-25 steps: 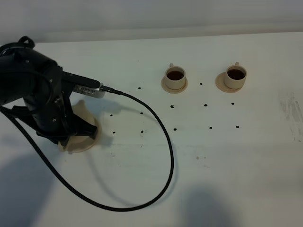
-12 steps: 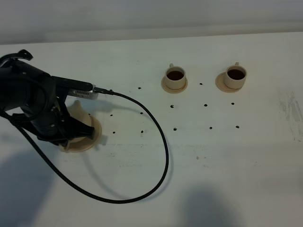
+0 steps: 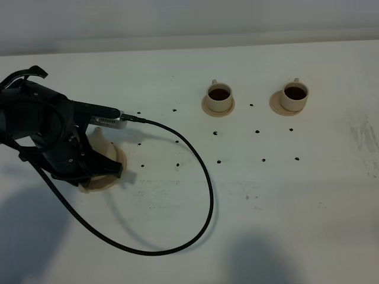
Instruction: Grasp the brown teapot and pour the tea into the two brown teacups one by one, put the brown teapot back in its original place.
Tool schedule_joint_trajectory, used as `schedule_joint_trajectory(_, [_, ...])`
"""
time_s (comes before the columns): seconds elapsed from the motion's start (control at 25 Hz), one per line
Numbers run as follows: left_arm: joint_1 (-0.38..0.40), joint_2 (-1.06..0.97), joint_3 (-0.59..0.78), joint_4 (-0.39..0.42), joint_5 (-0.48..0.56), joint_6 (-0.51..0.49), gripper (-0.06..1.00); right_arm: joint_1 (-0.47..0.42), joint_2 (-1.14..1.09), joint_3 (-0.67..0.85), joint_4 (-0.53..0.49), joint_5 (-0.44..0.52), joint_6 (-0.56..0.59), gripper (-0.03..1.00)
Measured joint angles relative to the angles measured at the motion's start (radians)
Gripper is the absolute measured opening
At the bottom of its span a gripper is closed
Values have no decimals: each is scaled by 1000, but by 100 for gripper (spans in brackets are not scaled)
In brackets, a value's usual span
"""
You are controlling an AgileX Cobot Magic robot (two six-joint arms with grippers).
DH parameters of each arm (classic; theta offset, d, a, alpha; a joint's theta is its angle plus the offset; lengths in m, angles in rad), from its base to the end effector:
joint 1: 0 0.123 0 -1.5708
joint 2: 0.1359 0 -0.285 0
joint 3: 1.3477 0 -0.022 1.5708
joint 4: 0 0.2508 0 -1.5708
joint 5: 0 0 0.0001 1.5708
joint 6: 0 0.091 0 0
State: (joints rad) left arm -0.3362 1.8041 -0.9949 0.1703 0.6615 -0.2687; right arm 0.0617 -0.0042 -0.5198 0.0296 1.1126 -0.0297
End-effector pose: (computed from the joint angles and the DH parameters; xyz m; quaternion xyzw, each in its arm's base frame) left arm 0.3080 -0.0976 0.1507 0.0954 0.9894 0.0279 0.1063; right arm -0.0102 0.0018 0.2786 -0.0404 0.8594 0.0229 0.5092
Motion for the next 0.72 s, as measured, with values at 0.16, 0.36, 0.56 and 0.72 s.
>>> schedule_joint_trajectory(0.16, [0, -18, 0, -25, 46, 25, 34, 0, 0, 0, 1, 0, 0, 43])
schedule_joint_trajectory(0.36, [0, -122, 0, -20, 226, 40, 54, 0, 0, 0, 2, 0, 0, 43])
schedule_joint_trajectory(0.56, [0, -254, 22, -5, 436, 61, 58, 0, 0, 0, 2, 0, 0, 43])
schedule_joint_trajectory(0.72, [0, -423, 149, -5, 471, 75, 58, 0, 0, 0, 2, 0, 0, 43])
